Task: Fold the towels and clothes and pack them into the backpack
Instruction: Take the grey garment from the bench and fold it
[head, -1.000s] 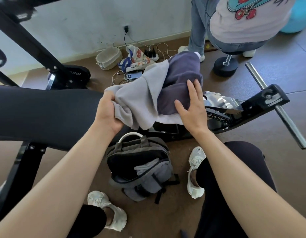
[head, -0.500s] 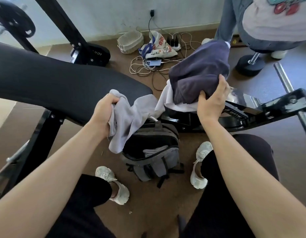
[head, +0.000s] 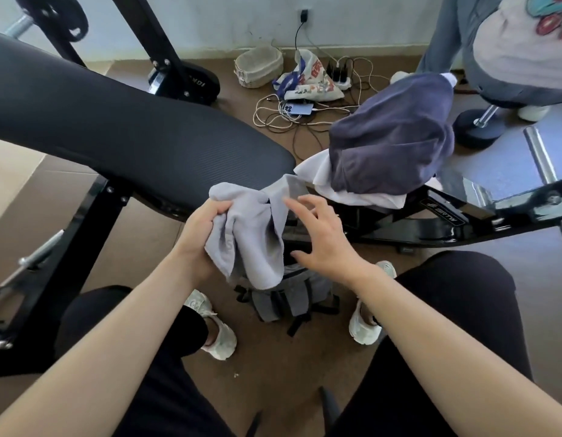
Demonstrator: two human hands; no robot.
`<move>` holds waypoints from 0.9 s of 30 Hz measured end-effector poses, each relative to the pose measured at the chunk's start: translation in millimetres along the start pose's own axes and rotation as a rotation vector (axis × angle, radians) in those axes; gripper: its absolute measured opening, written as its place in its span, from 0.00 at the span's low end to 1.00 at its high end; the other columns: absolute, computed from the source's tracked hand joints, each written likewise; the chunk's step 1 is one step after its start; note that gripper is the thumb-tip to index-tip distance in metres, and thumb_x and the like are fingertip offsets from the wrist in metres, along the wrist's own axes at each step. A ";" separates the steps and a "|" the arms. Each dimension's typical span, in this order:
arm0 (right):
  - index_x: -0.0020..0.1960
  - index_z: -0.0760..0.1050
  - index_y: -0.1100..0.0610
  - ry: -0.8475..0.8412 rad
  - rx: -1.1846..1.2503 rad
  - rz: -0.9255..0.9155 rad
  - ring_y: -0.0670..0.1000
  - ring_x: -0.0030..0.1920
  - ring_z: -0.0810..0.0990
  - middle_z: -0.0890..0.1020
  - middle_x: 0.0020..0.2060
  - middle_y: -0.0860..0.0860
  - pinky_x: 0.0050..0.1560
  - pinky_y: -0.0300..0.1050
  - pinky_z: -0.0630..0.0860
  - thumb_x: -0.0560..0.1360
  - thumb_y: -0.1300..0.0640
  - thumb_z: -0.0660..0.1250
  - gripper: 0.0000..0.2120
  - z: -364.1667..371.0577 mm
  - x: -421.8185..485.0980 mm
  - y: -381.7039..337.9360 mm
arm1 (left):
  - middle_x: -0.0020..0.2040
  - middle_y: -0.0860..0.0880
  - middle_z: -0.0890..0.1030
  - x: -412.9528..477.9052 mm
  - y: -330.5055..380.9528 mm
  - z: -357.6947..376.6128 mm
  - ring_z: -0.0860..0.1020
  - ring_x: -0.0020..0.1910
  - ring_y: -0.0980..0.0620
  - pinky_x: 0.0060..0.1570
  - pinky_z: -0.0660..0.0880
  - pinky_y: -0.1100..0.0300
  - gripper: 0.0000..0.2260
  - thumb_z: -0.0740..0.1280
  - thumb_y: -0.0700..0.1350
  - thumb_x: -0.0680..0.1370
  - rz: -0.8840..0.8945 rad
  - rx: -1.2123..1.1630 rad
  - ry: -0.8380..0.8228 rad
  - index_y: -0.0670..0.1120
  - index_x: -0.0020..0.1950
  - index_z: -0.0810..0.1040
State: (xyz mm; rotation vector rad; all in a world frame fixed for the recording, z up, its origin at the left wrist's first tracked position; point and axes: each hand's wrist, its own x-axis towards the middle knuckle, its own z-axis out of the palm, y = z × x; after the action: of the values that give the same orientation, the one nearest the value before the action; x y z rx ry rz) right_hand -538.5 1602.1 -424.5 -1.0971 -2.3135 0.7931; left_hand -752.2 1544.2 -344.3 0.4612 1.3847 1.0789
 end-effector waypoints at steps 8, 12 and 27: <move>0.42 0.78 0.60 -0.040 0.187 0.022 0.59 0.49 0.77 0.79 0.48 0.53 0.54 0.59 0.75 0.69 0.65 0.67 0.02 29.8 13.4 -4.5 | 0.49 0.45 0.81 -1.0 -2.3 -20.0 0.82 0.50 0.47 0.46 0.84 0.53 0.09 0.63 0.40 0.82 0.127 -0.176 0.111 0.45 0.63 0.73; 0.37 0.80 0.55 0.166 0.428 0.165 0.49 0.49 0.79 0.81 0.49 0.55 0.54 0.40 0.74 0.72 0.63 0.69 0.07 -13.6 25.3 -21.5 | 0.59 0.50 0.79 2.6 18.3 -30.6 0.85 0.53 0.49 0.55 0.82 0.48 0.28 0.58 0.37 0.84 0.259 -0.333 0.249 0.62 0.80 0.59; 0.38 0.73 0.60 0.320 0.718 0.413 0.45 0.27 0.74 0.76 0.27 0.50 0.28 0.36 0.69 0.83 0.53 0.63 0.17 -111.8 70.2 -118.3 | 0.64 0.49 0.81 -29.6 64.9 -45.3 0.83 0.61 0.53 0.58 0.78 0.58 0.35 0.64 0.22 0.73 0.611 0.175 0.141 0.46 0.77 0.70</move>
State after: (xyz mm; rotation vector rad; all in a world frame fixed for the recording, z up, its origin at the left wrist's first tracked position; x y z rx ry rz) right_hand -574.1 1631.0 -253.3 -1.2369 -1.3644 1.3452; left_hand -811.3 1536.8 -284.4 0.9959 1.5104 1.5057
